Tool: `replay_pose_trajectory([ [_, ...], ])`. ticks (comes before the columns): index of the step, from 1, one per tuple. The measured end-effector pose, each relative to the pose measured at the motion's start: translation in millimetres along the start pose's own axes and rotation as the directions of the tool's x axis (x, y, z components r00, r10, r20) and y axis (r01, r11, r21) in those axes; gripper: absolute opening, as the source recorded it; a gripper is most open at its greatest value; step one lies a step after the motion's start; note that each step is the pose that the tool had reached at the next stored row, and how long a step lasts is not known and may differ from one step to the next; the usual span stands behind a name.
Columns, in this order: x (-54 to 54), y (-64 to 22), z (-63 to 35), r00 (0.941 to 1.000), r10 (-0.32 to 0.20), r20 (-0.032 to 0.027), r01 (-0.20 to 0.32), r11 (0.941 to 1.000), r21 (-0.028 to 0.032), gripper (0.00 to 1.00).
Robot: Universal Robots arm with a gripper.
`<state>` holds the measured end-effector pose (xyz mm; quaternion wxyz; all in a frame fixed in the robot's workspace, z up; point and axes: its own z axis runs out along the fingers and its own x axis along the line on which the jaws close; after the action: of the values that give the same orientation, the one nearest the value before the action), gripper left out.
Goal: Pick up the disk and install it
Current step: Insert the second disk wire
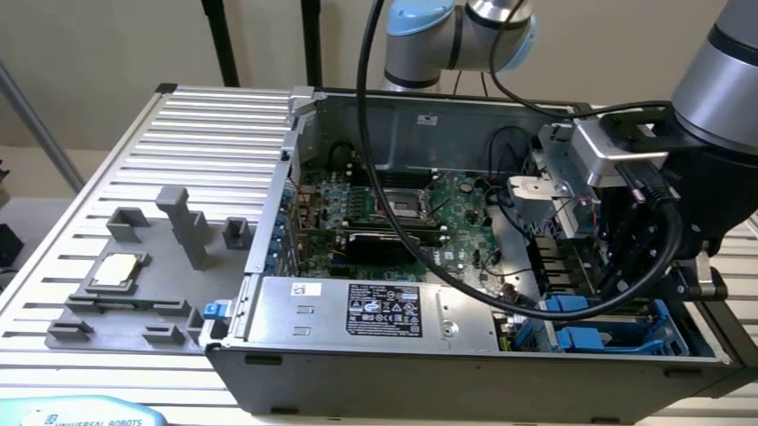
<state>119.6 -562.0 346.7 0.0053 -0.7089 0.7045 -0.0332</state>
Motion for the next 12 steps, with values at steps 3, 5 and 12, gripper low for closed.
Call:
replay_pose_trajectory([
  [3,0.0,1.4,0.8,1.0000,0.000,0.0002,0.000,1.0000,0.0052,0.16],
  [5,0.0,2.3,1.2,1.0000,0.000,0.0002,0.000,1.0000,0.0068,0.16],
  [12,0.0,3.2,3.0,1.0000,0.000,-0.0002,0.000,0.9999,0.0115,0.16],
])
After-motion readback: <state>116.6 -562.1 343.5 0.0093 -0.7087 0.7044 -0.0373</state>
